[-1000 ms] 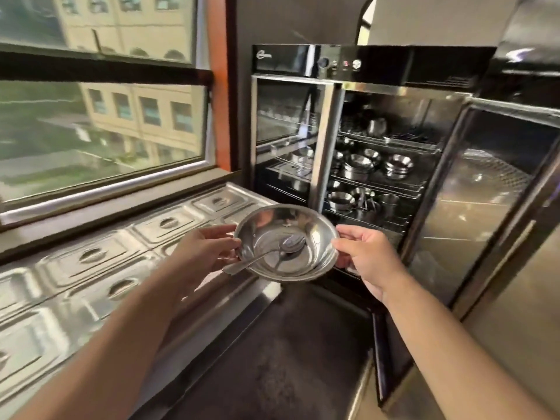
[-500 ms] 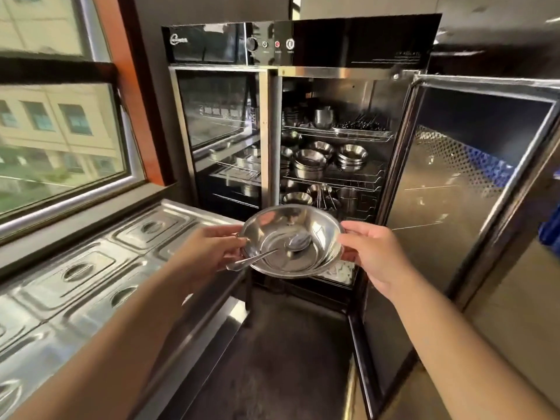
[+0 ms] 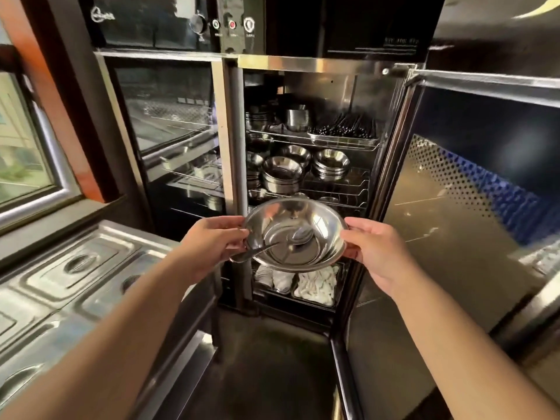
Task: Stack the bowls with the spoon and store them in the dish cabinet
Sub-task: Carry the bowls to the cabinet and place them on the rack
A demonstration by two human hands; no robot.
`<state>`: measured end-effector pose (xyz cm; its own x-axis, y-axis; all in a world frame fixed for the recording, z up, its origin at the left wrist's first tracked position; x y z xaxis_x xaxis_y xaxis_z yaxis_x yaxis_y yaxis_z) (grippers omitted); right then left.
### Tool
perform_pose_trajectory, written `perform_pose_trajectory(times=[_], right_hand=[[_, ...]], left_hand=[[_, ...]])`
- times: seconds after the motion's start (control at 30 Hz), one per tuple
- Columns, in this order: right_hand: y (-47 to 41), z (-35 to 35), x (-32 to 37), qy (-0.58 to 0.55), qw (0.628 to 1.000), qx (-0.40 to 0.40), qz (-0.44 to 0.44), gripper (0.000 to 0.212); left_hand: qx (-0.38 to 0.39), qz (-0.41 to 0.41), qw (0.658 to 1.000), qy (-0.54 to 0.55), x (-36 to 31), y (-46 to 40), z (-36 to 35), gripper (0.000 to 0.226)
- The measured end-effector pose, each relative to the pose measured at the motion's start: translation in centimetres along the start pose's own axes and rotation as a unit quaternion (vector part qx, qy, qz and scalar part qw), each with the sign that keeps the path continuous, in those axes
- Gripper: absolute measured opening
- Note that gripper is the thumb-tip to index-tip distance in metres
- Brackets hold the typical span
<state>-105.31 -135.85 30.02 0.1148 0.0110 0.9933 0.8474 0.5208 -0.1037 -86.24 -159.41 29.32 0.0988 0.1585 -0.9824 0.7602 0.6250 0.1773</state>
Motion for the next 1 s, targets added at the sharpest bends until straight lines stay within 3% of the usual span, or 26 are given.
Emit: perform_pose_trajectory(times=[0.37,0.57,0.7,0.83,1.0], right_hand=[[-13.8,-0.9,-3.7,0.025,0.997,-0.064,-0.024,0.027],[-21.5,-2.4,-3.3,0.05,0.993,-0.104,-0.037,0.044],[-25.1,-2.2,-4.3,0.073,0.987,-0.136,-0.039,0.033],[-27.7,-1.5,-5.5,0.079,0.982,-0.167,-0.041,0.037],[-30.8,-0.5,-7.6,0.093,0.979,-0.165,-0.074,0.066]], left_hand=[[0.093,0.009,0.996,0.003,0.2,-20.5,-2.4,0.027],[0.15,0.012,0.988,-0.045,-2.9,-31.3,-3.5,0.026],[0.168,0.02,0.984,-0.057,-3.7,-35.7,-4.9,0.027],[0.167,0.036,0.982,-0.079,-3.5,-38.8,-6.4,0.037],[0.169,0.044,0.977,-0.125,-2.0,-42.7,-8.7,0.042]])
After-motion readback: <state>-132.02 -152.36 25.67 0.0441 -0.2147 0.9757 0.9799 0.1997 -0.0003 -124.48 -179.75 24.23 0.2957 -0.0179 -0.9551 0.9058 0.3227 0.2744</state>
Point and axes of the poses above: each hand's wrist, its own y-axis away from the middle knuckle, its own z-axis out of the back of the hand, x = y × z, the point moved 8 cm from there along -y, towards the middle knuckle, and after that the axes turned 6 degrees about z, right-handed, at the moved point
